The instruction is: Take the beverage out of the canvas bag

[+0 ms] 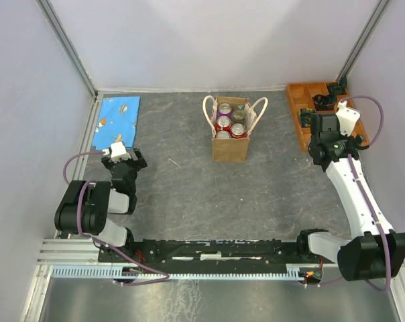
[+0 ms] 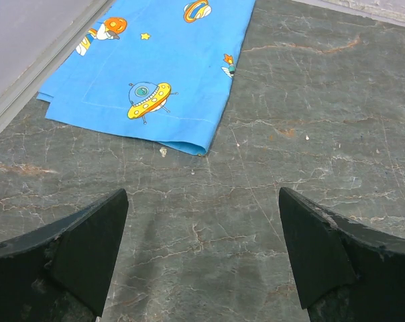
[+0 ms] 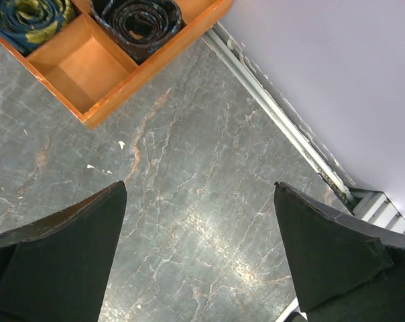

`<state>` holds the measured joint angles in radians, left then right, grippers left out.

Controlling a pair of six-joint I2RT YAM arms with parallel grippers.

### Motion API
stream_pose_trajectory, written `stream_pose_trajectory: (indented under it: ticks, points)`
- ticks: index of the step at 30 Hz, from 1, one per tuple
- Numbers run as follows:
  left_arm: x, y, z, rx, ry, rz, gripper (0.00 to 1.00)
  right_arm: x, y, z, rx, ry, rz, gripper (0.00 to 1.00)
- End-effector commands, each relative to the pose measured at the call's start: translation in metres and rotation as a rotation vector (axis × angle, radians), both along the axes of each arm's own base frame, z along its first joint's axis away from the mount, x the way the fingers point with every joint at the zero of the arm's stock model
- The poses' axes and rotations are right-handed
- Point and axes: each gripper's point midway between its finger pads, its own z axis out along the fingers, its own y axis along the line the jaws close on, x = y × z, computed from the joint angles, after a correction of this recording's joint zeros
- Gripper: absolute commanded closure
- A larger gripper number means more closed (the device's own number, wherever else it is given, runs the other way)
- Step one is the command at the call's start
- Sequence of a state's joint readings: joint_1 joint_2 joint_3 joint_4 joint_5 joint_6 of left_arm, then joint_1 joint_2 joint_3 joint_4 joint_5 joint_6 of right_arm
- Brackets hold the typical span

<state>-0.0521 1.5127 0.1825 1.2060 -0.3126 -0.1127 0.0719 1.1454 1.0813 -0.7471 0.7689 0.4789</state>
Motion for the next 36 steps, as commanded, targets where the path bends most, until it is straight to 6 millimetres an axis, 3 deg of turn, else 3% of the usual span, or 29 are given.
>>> stream_pose_trajectory:
  ticks: [1,14,17,24,28,33,36]
  points:
    - [0.005,0.004,0.014,0.038,-0.043,0.016,0.01,0.001,-0.006,0.015,-0.027,-0.023,-0.046,0.01]
    - [0.006,0.004,0.014,0.038,-0.044,0.017,0.01,0.006,0.001,0.01,-0.005,-0.013,0.002,0.01]
    - [0.005,0.004,0.014,0.038,-0.041,0.016,0.01,0.018,0.017,0.009,0.033,-0.017,0.136,0.01]
    - [0.006,0.004,0.014,0.038,-0.042,0.016,0.01,0.049,0.07,0.057,0.065,-0.166,0.396,0.01]
    - [0.005,0.004,0.014,0.04,-0.041,0.016,0.01,0.068,0.111,0.081,0.059,-0.173,0.527,0.13]
    - [0.006,0.004,0.013,0.04,-0.04,0.017,0.01,0.089,0.172,0.098,0.141,-0.221,0.707,0.57]
    - [0.006,0.004,0.014,0.04,-0.041,0.017,0.01,0.1,0.21,0.101,0.145,-0.21,0.816,0.72]
